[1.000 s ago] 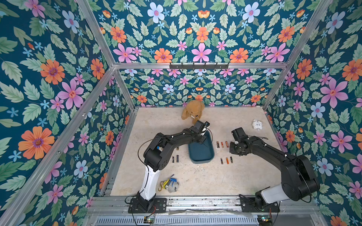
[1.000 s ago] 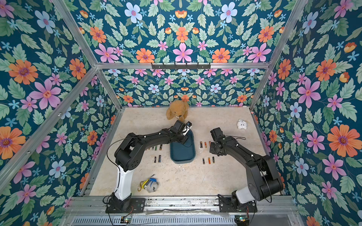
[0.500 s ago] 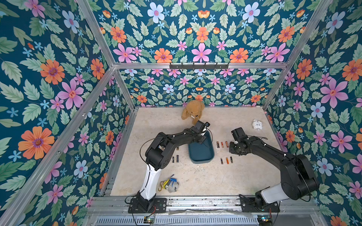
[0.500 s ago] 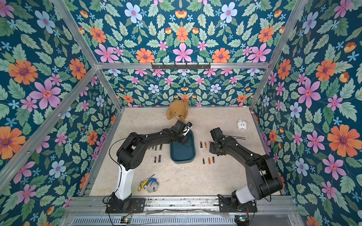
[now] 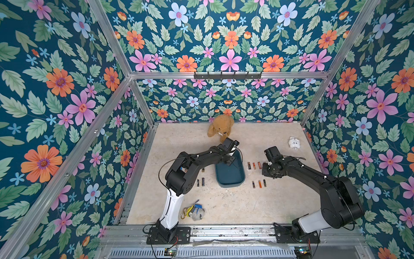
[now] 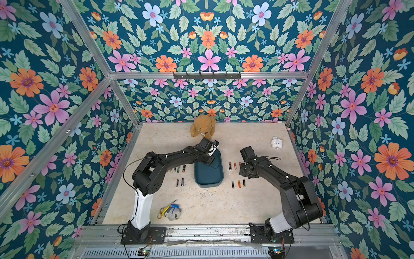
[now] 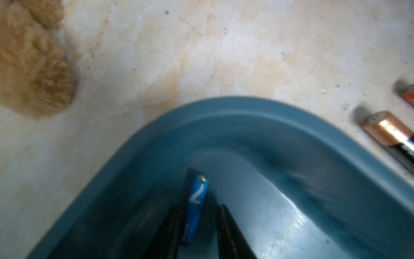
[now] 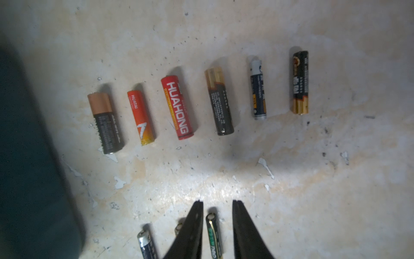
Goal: Take the batteries out of the storage box
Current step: Pick up the battery from the storage box.
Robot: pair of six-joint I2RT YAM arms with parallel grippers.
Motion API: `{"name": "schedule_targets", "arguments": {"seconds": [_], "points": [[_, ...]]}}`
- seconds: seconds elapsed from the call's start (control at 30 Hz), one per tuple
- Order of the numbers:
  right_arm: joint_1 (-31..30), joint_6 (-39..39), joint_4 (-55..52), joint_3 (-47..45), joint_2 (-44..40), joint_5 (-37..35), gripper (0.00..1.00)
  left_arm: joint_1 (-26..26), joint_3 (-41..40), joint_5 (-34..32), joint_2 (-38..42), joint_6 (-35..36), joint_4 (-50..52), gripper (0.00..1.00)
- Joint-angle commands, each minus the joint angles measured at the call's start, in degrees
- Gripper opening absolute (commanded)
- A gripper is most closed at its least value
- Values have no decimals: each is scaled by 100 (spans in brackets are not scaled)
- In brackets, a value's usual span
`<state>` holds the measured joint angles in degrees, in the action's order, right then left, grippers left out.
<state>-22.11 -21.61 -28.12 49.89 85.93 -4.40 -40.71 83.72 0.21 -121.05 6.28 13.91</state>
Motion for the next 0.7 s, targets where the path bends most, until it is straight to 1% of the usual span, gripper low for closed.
{"name": "schedule_targets", "arguments": {"seconds": [0.0, 0.2, 0.37, 0.57, 0.67], "points": [[1, -19, 53, -44, -41, -11, 29, 5, 66, 8, -23, -48, 223, 30], [-4, -28, 120, -111, -85, 1, 29, 3, 187, 0, -92, -66, 316, 29], [-3, -19, 104, -112, -103, -23, 29, -3, 195, -100, -188, -49, 191, 29], [20, -5, 56, -85, -136, -61, 29, -6, 282, -40, -317, -48, 254, 19], [31, -3, 52, -60, -134, -52, 29, -6, 335, -29, -344, -58, 335, 12]]}}
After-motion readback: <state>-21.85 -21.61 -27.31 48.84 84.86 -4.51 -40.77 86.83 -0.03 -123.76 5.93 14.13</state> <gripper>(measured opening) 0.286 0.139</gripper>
